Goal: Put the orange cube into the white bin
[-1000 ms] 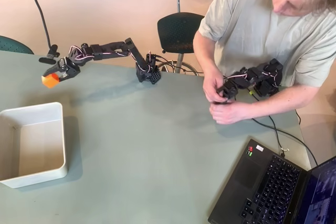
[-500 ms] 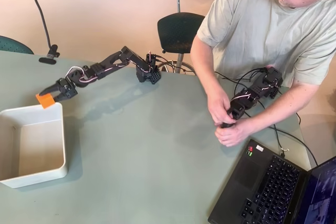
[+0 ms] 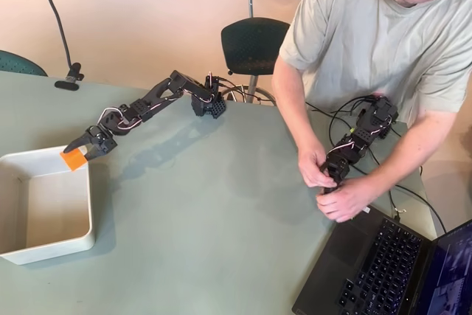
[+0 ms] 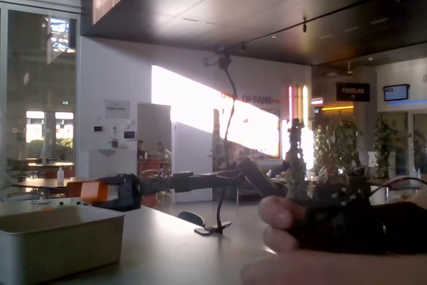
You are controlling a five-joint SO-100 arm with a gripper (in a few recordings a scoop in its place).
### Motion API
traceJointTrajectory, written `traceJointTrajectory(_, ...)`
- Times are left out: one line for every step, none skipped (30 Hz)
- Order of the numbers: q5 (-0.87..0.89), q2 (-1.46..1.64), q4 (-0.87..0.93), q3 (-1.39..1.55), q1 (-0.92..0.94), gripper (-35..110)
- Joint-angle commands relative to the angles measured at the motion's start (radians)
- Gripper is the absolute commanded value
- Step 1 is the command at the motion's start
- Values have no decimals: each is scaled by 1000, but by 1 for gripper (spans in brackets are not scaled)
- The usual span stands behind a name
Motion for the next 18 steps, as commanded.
traceJointTrajectory(239,31,-14,-35,8,28)
traceJointTrajectory(291,32,-14,-37,11,28)
traceJointTrajectory(336,43,-14,-37,14,28)
traceJointTrajectory(377,55,-12,-37,20,28)
traceJointTrajectory(417,67,-12,-37,31,28)
traceJointTrajectory(456,77,-12,-37,41,28)
traceJointTrajectory(495,87,-12,-37,48,28)
traceJointTrajectory(534,97,-9,-37,49,28)
traceJointTrajectory(569,103,-8,-37,49,28)
traceJointTrajectory(606,103,-8,-37,49,28)
traceJointTrajectory(643,103,-8,-37,49,28)
traceJointTrajectory(670,103,-8,-35,49,28)
traceJointTrajectory(680,103,-6,-35,49,28)
traceJointTrajectory(686,103,-5,-35,49,28)
traceJointTrajectory(686,101,-3,-35,48,28)
traceJointTrajectory(684,100,-2,-34,46,28)
traceJointTrajectory(684,95,-2,-34,44,28)
traceJointTrajectory(684,92,-2,-34,43,28)
